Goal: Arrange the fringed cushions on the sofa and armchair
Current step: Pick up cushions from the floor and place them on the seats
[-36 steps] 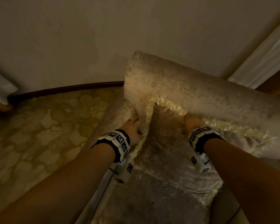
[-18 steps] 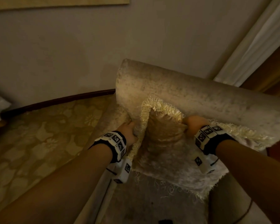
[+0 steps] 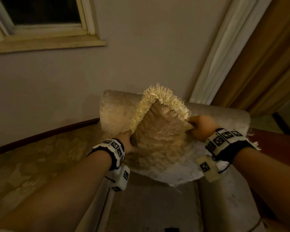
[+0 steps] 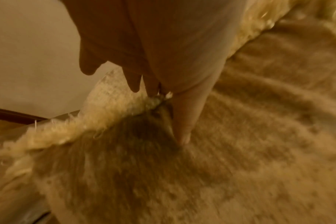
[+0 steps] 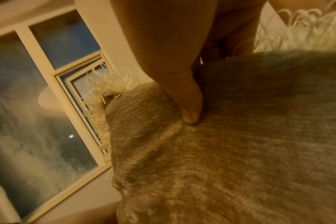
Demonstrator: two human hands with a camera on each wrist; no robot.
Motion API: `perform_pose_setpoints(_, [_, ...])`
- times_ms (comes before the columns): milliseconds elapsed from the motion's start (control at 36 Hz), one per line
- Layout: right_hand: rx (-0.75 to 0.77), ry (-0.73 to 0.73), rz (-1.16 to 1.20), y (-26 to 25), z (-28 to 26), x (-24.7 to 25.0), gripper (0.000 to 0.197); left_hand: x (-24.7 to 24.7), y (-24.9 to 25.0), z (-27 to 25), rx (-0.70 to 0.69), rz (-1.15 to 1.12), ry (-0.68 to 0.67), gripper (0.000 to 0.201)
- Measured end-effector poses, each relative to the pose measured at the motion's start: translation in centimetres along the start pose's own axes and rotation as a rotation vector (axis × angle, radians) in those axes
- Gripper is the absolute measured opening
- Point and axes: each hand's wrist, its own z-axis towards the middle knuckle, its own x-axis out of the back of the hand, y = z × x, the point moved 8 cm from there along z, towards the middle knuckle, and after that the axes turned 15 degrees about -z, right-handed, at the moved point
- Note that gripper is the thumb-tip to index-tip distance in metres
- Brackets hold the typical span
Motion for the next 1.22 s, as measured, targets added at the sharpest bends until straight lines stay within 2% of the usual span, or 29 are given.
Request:
perform_pose_setpoints(83, [-0.026, 0.105, 0.094, 0.7, -1.0, 2.7, 0.022, 2.1, 2.3, -0.7, -0.06, -0.099, 0.118, 0.097])
perform_pose_setpoints(139, [-0.03, 0.159, 0.138, 0.9, -1.5, 4.2, 0.022, 3.6, 3.7, -0.9, -0.114, -0.175, 0.193, 0.085])
perform_pose_setpoints(167, [-0.031, 0.171, 0.146, 1.1, -1.7, 4.7, 0.022, 4.1, 4.5, -1.1, -0.14, -0.191, 0.222, 0.071])
perform_pose_setpoints(222, [-0.045, 0.177, 0.158, 1.5, -1.9, 5.4, 0.019, 5.0, 5.9, -1.6, -0.157, -0.103, 0.29, 0.031])
perform_pose_setpoints(250, [-0.056, 0.178, 0.165, 1.8, -2.0, 5.6, 0.017, 5.1, 6.5, -1.7, -0.164, -0.038, 0.313, 0.017])
perform_pose_setpoints(278, [-0.07, 0.182, 0.173, 2.2, -2.0, 5.7, 0.015, 5.2, 7.2, -1.9, -0.177, 0.009, 0.325, 0.013])
perform_pose_setpoints(444, [-0.178, 0.185, 0.208, 6.0, -2.6, 4.5, 0.012, 4.5, 10.1, -1.7, -0.217, 0.093, 0.28, 0.01])
perform_pose_setpoints(528, [-0.222, 0.193, 0.249, 7.5, -3.0, 3.4, 0.013, 4.1, 12.0, -1.7, -0.251, 0.164, 0.247, 0.015])
perform_pose_setpoints(722, [-0.312, 0.186, 0.298, 10.7, -3.0, 0.1, 0.015, 2.6, 14.4, -1.0, -0.243, 0.254, 0.168, 0.018])
perform_pose_setpoints(861, [-0.316, 0.167, 0.279, 11.1, -2.2, -1.3, 0.016, 1.4, 13.8, 0.6, -0.237, 0.204, 0.148, 0.018])
perform_pose_setpoints(1000, [-0.331, 0.068, 0.267, 11.2, -0.9, -3.3, 0.002, -0.5, 12.1, 2.8, -0.195, 0.222, 0.12, 0.024])
perform_pose_setpoints(1222, [-0.312, -0.079, 0.209, 10.6, 1.5, -8.2, 0.013, -3.6, 8.5, 7.0, -0.096, 0.27, 0.068, 0.023])
